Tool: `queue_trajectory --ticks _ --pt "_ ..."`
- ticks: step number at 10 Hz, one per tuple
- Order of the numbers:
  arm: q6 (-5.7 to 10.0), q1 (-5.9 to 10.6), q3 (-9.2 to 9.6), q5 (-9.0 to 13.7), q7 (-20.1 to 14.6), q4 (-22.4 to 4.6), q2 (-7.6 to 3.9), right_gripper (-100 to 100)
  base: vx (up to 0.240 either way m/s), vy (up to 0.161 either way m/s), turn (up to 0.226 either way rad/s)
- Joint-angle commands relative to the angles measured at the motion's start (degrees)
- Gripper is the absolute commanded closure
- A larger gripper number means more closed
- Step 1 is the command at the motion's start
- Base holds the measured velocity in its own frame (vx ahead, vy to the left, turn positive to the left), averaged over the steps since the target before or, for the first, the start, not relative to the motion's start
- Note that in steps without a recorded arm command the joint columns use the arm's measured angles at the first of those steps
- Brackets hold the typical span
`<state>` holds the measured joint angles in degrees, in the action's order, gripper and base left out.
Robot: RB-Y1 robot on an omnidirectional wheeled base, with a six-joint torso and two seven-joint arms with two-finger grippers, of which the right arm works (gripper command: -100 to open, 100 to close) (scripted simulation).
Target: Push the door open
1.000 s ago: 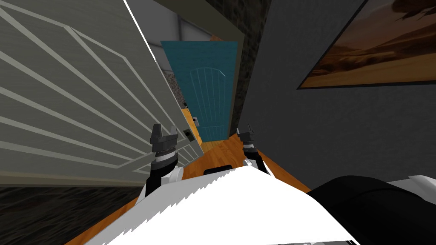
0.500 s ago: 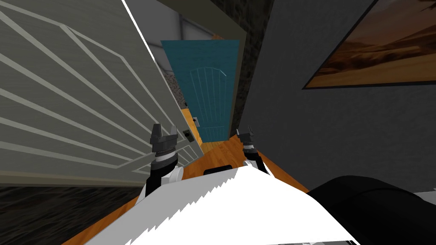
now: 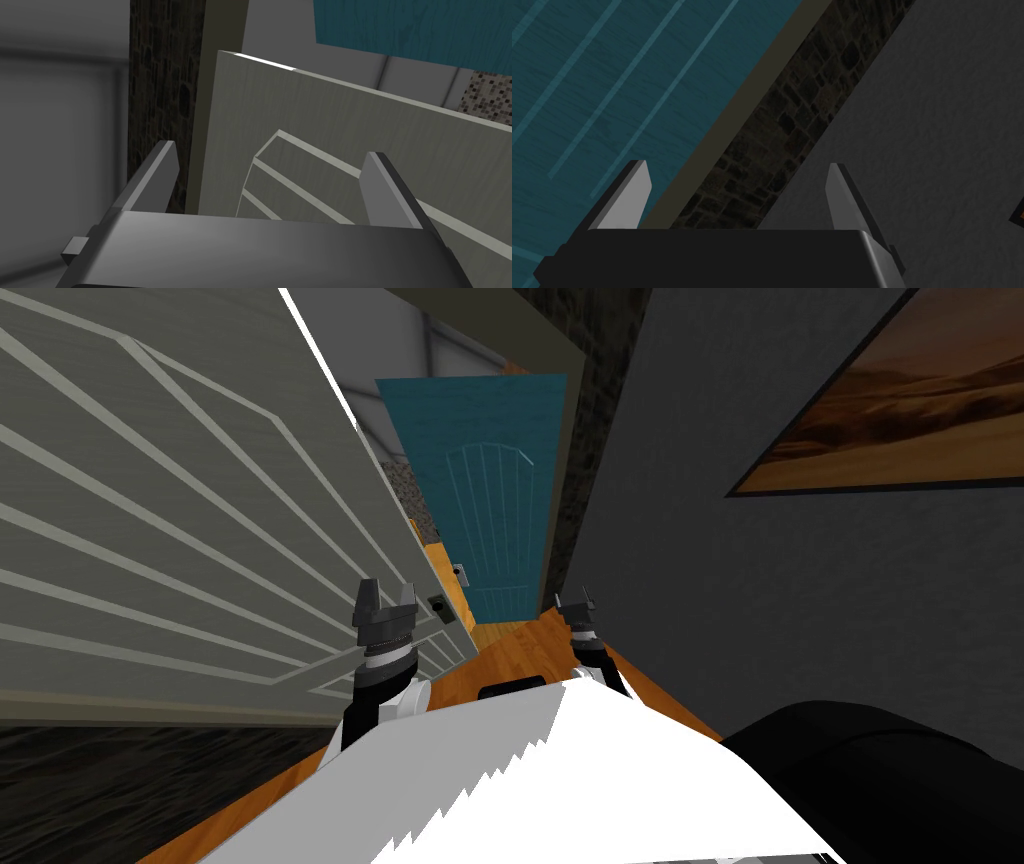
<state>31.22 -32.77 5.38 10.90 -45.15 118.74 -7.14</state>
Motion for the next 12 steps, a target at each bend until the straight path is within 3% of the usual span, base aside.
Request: queue_trajectory --ticks 1,12 --pt "-0.10 -0.10 0.04 0.2 -2.1 -0.4 -0.03 -100 0.036 -0.019 0.044" --pt "-0.22 -1.61 0.57 1.8 -15.4 -2.5 -0.29 -100 0.032 -0.015 0.047"
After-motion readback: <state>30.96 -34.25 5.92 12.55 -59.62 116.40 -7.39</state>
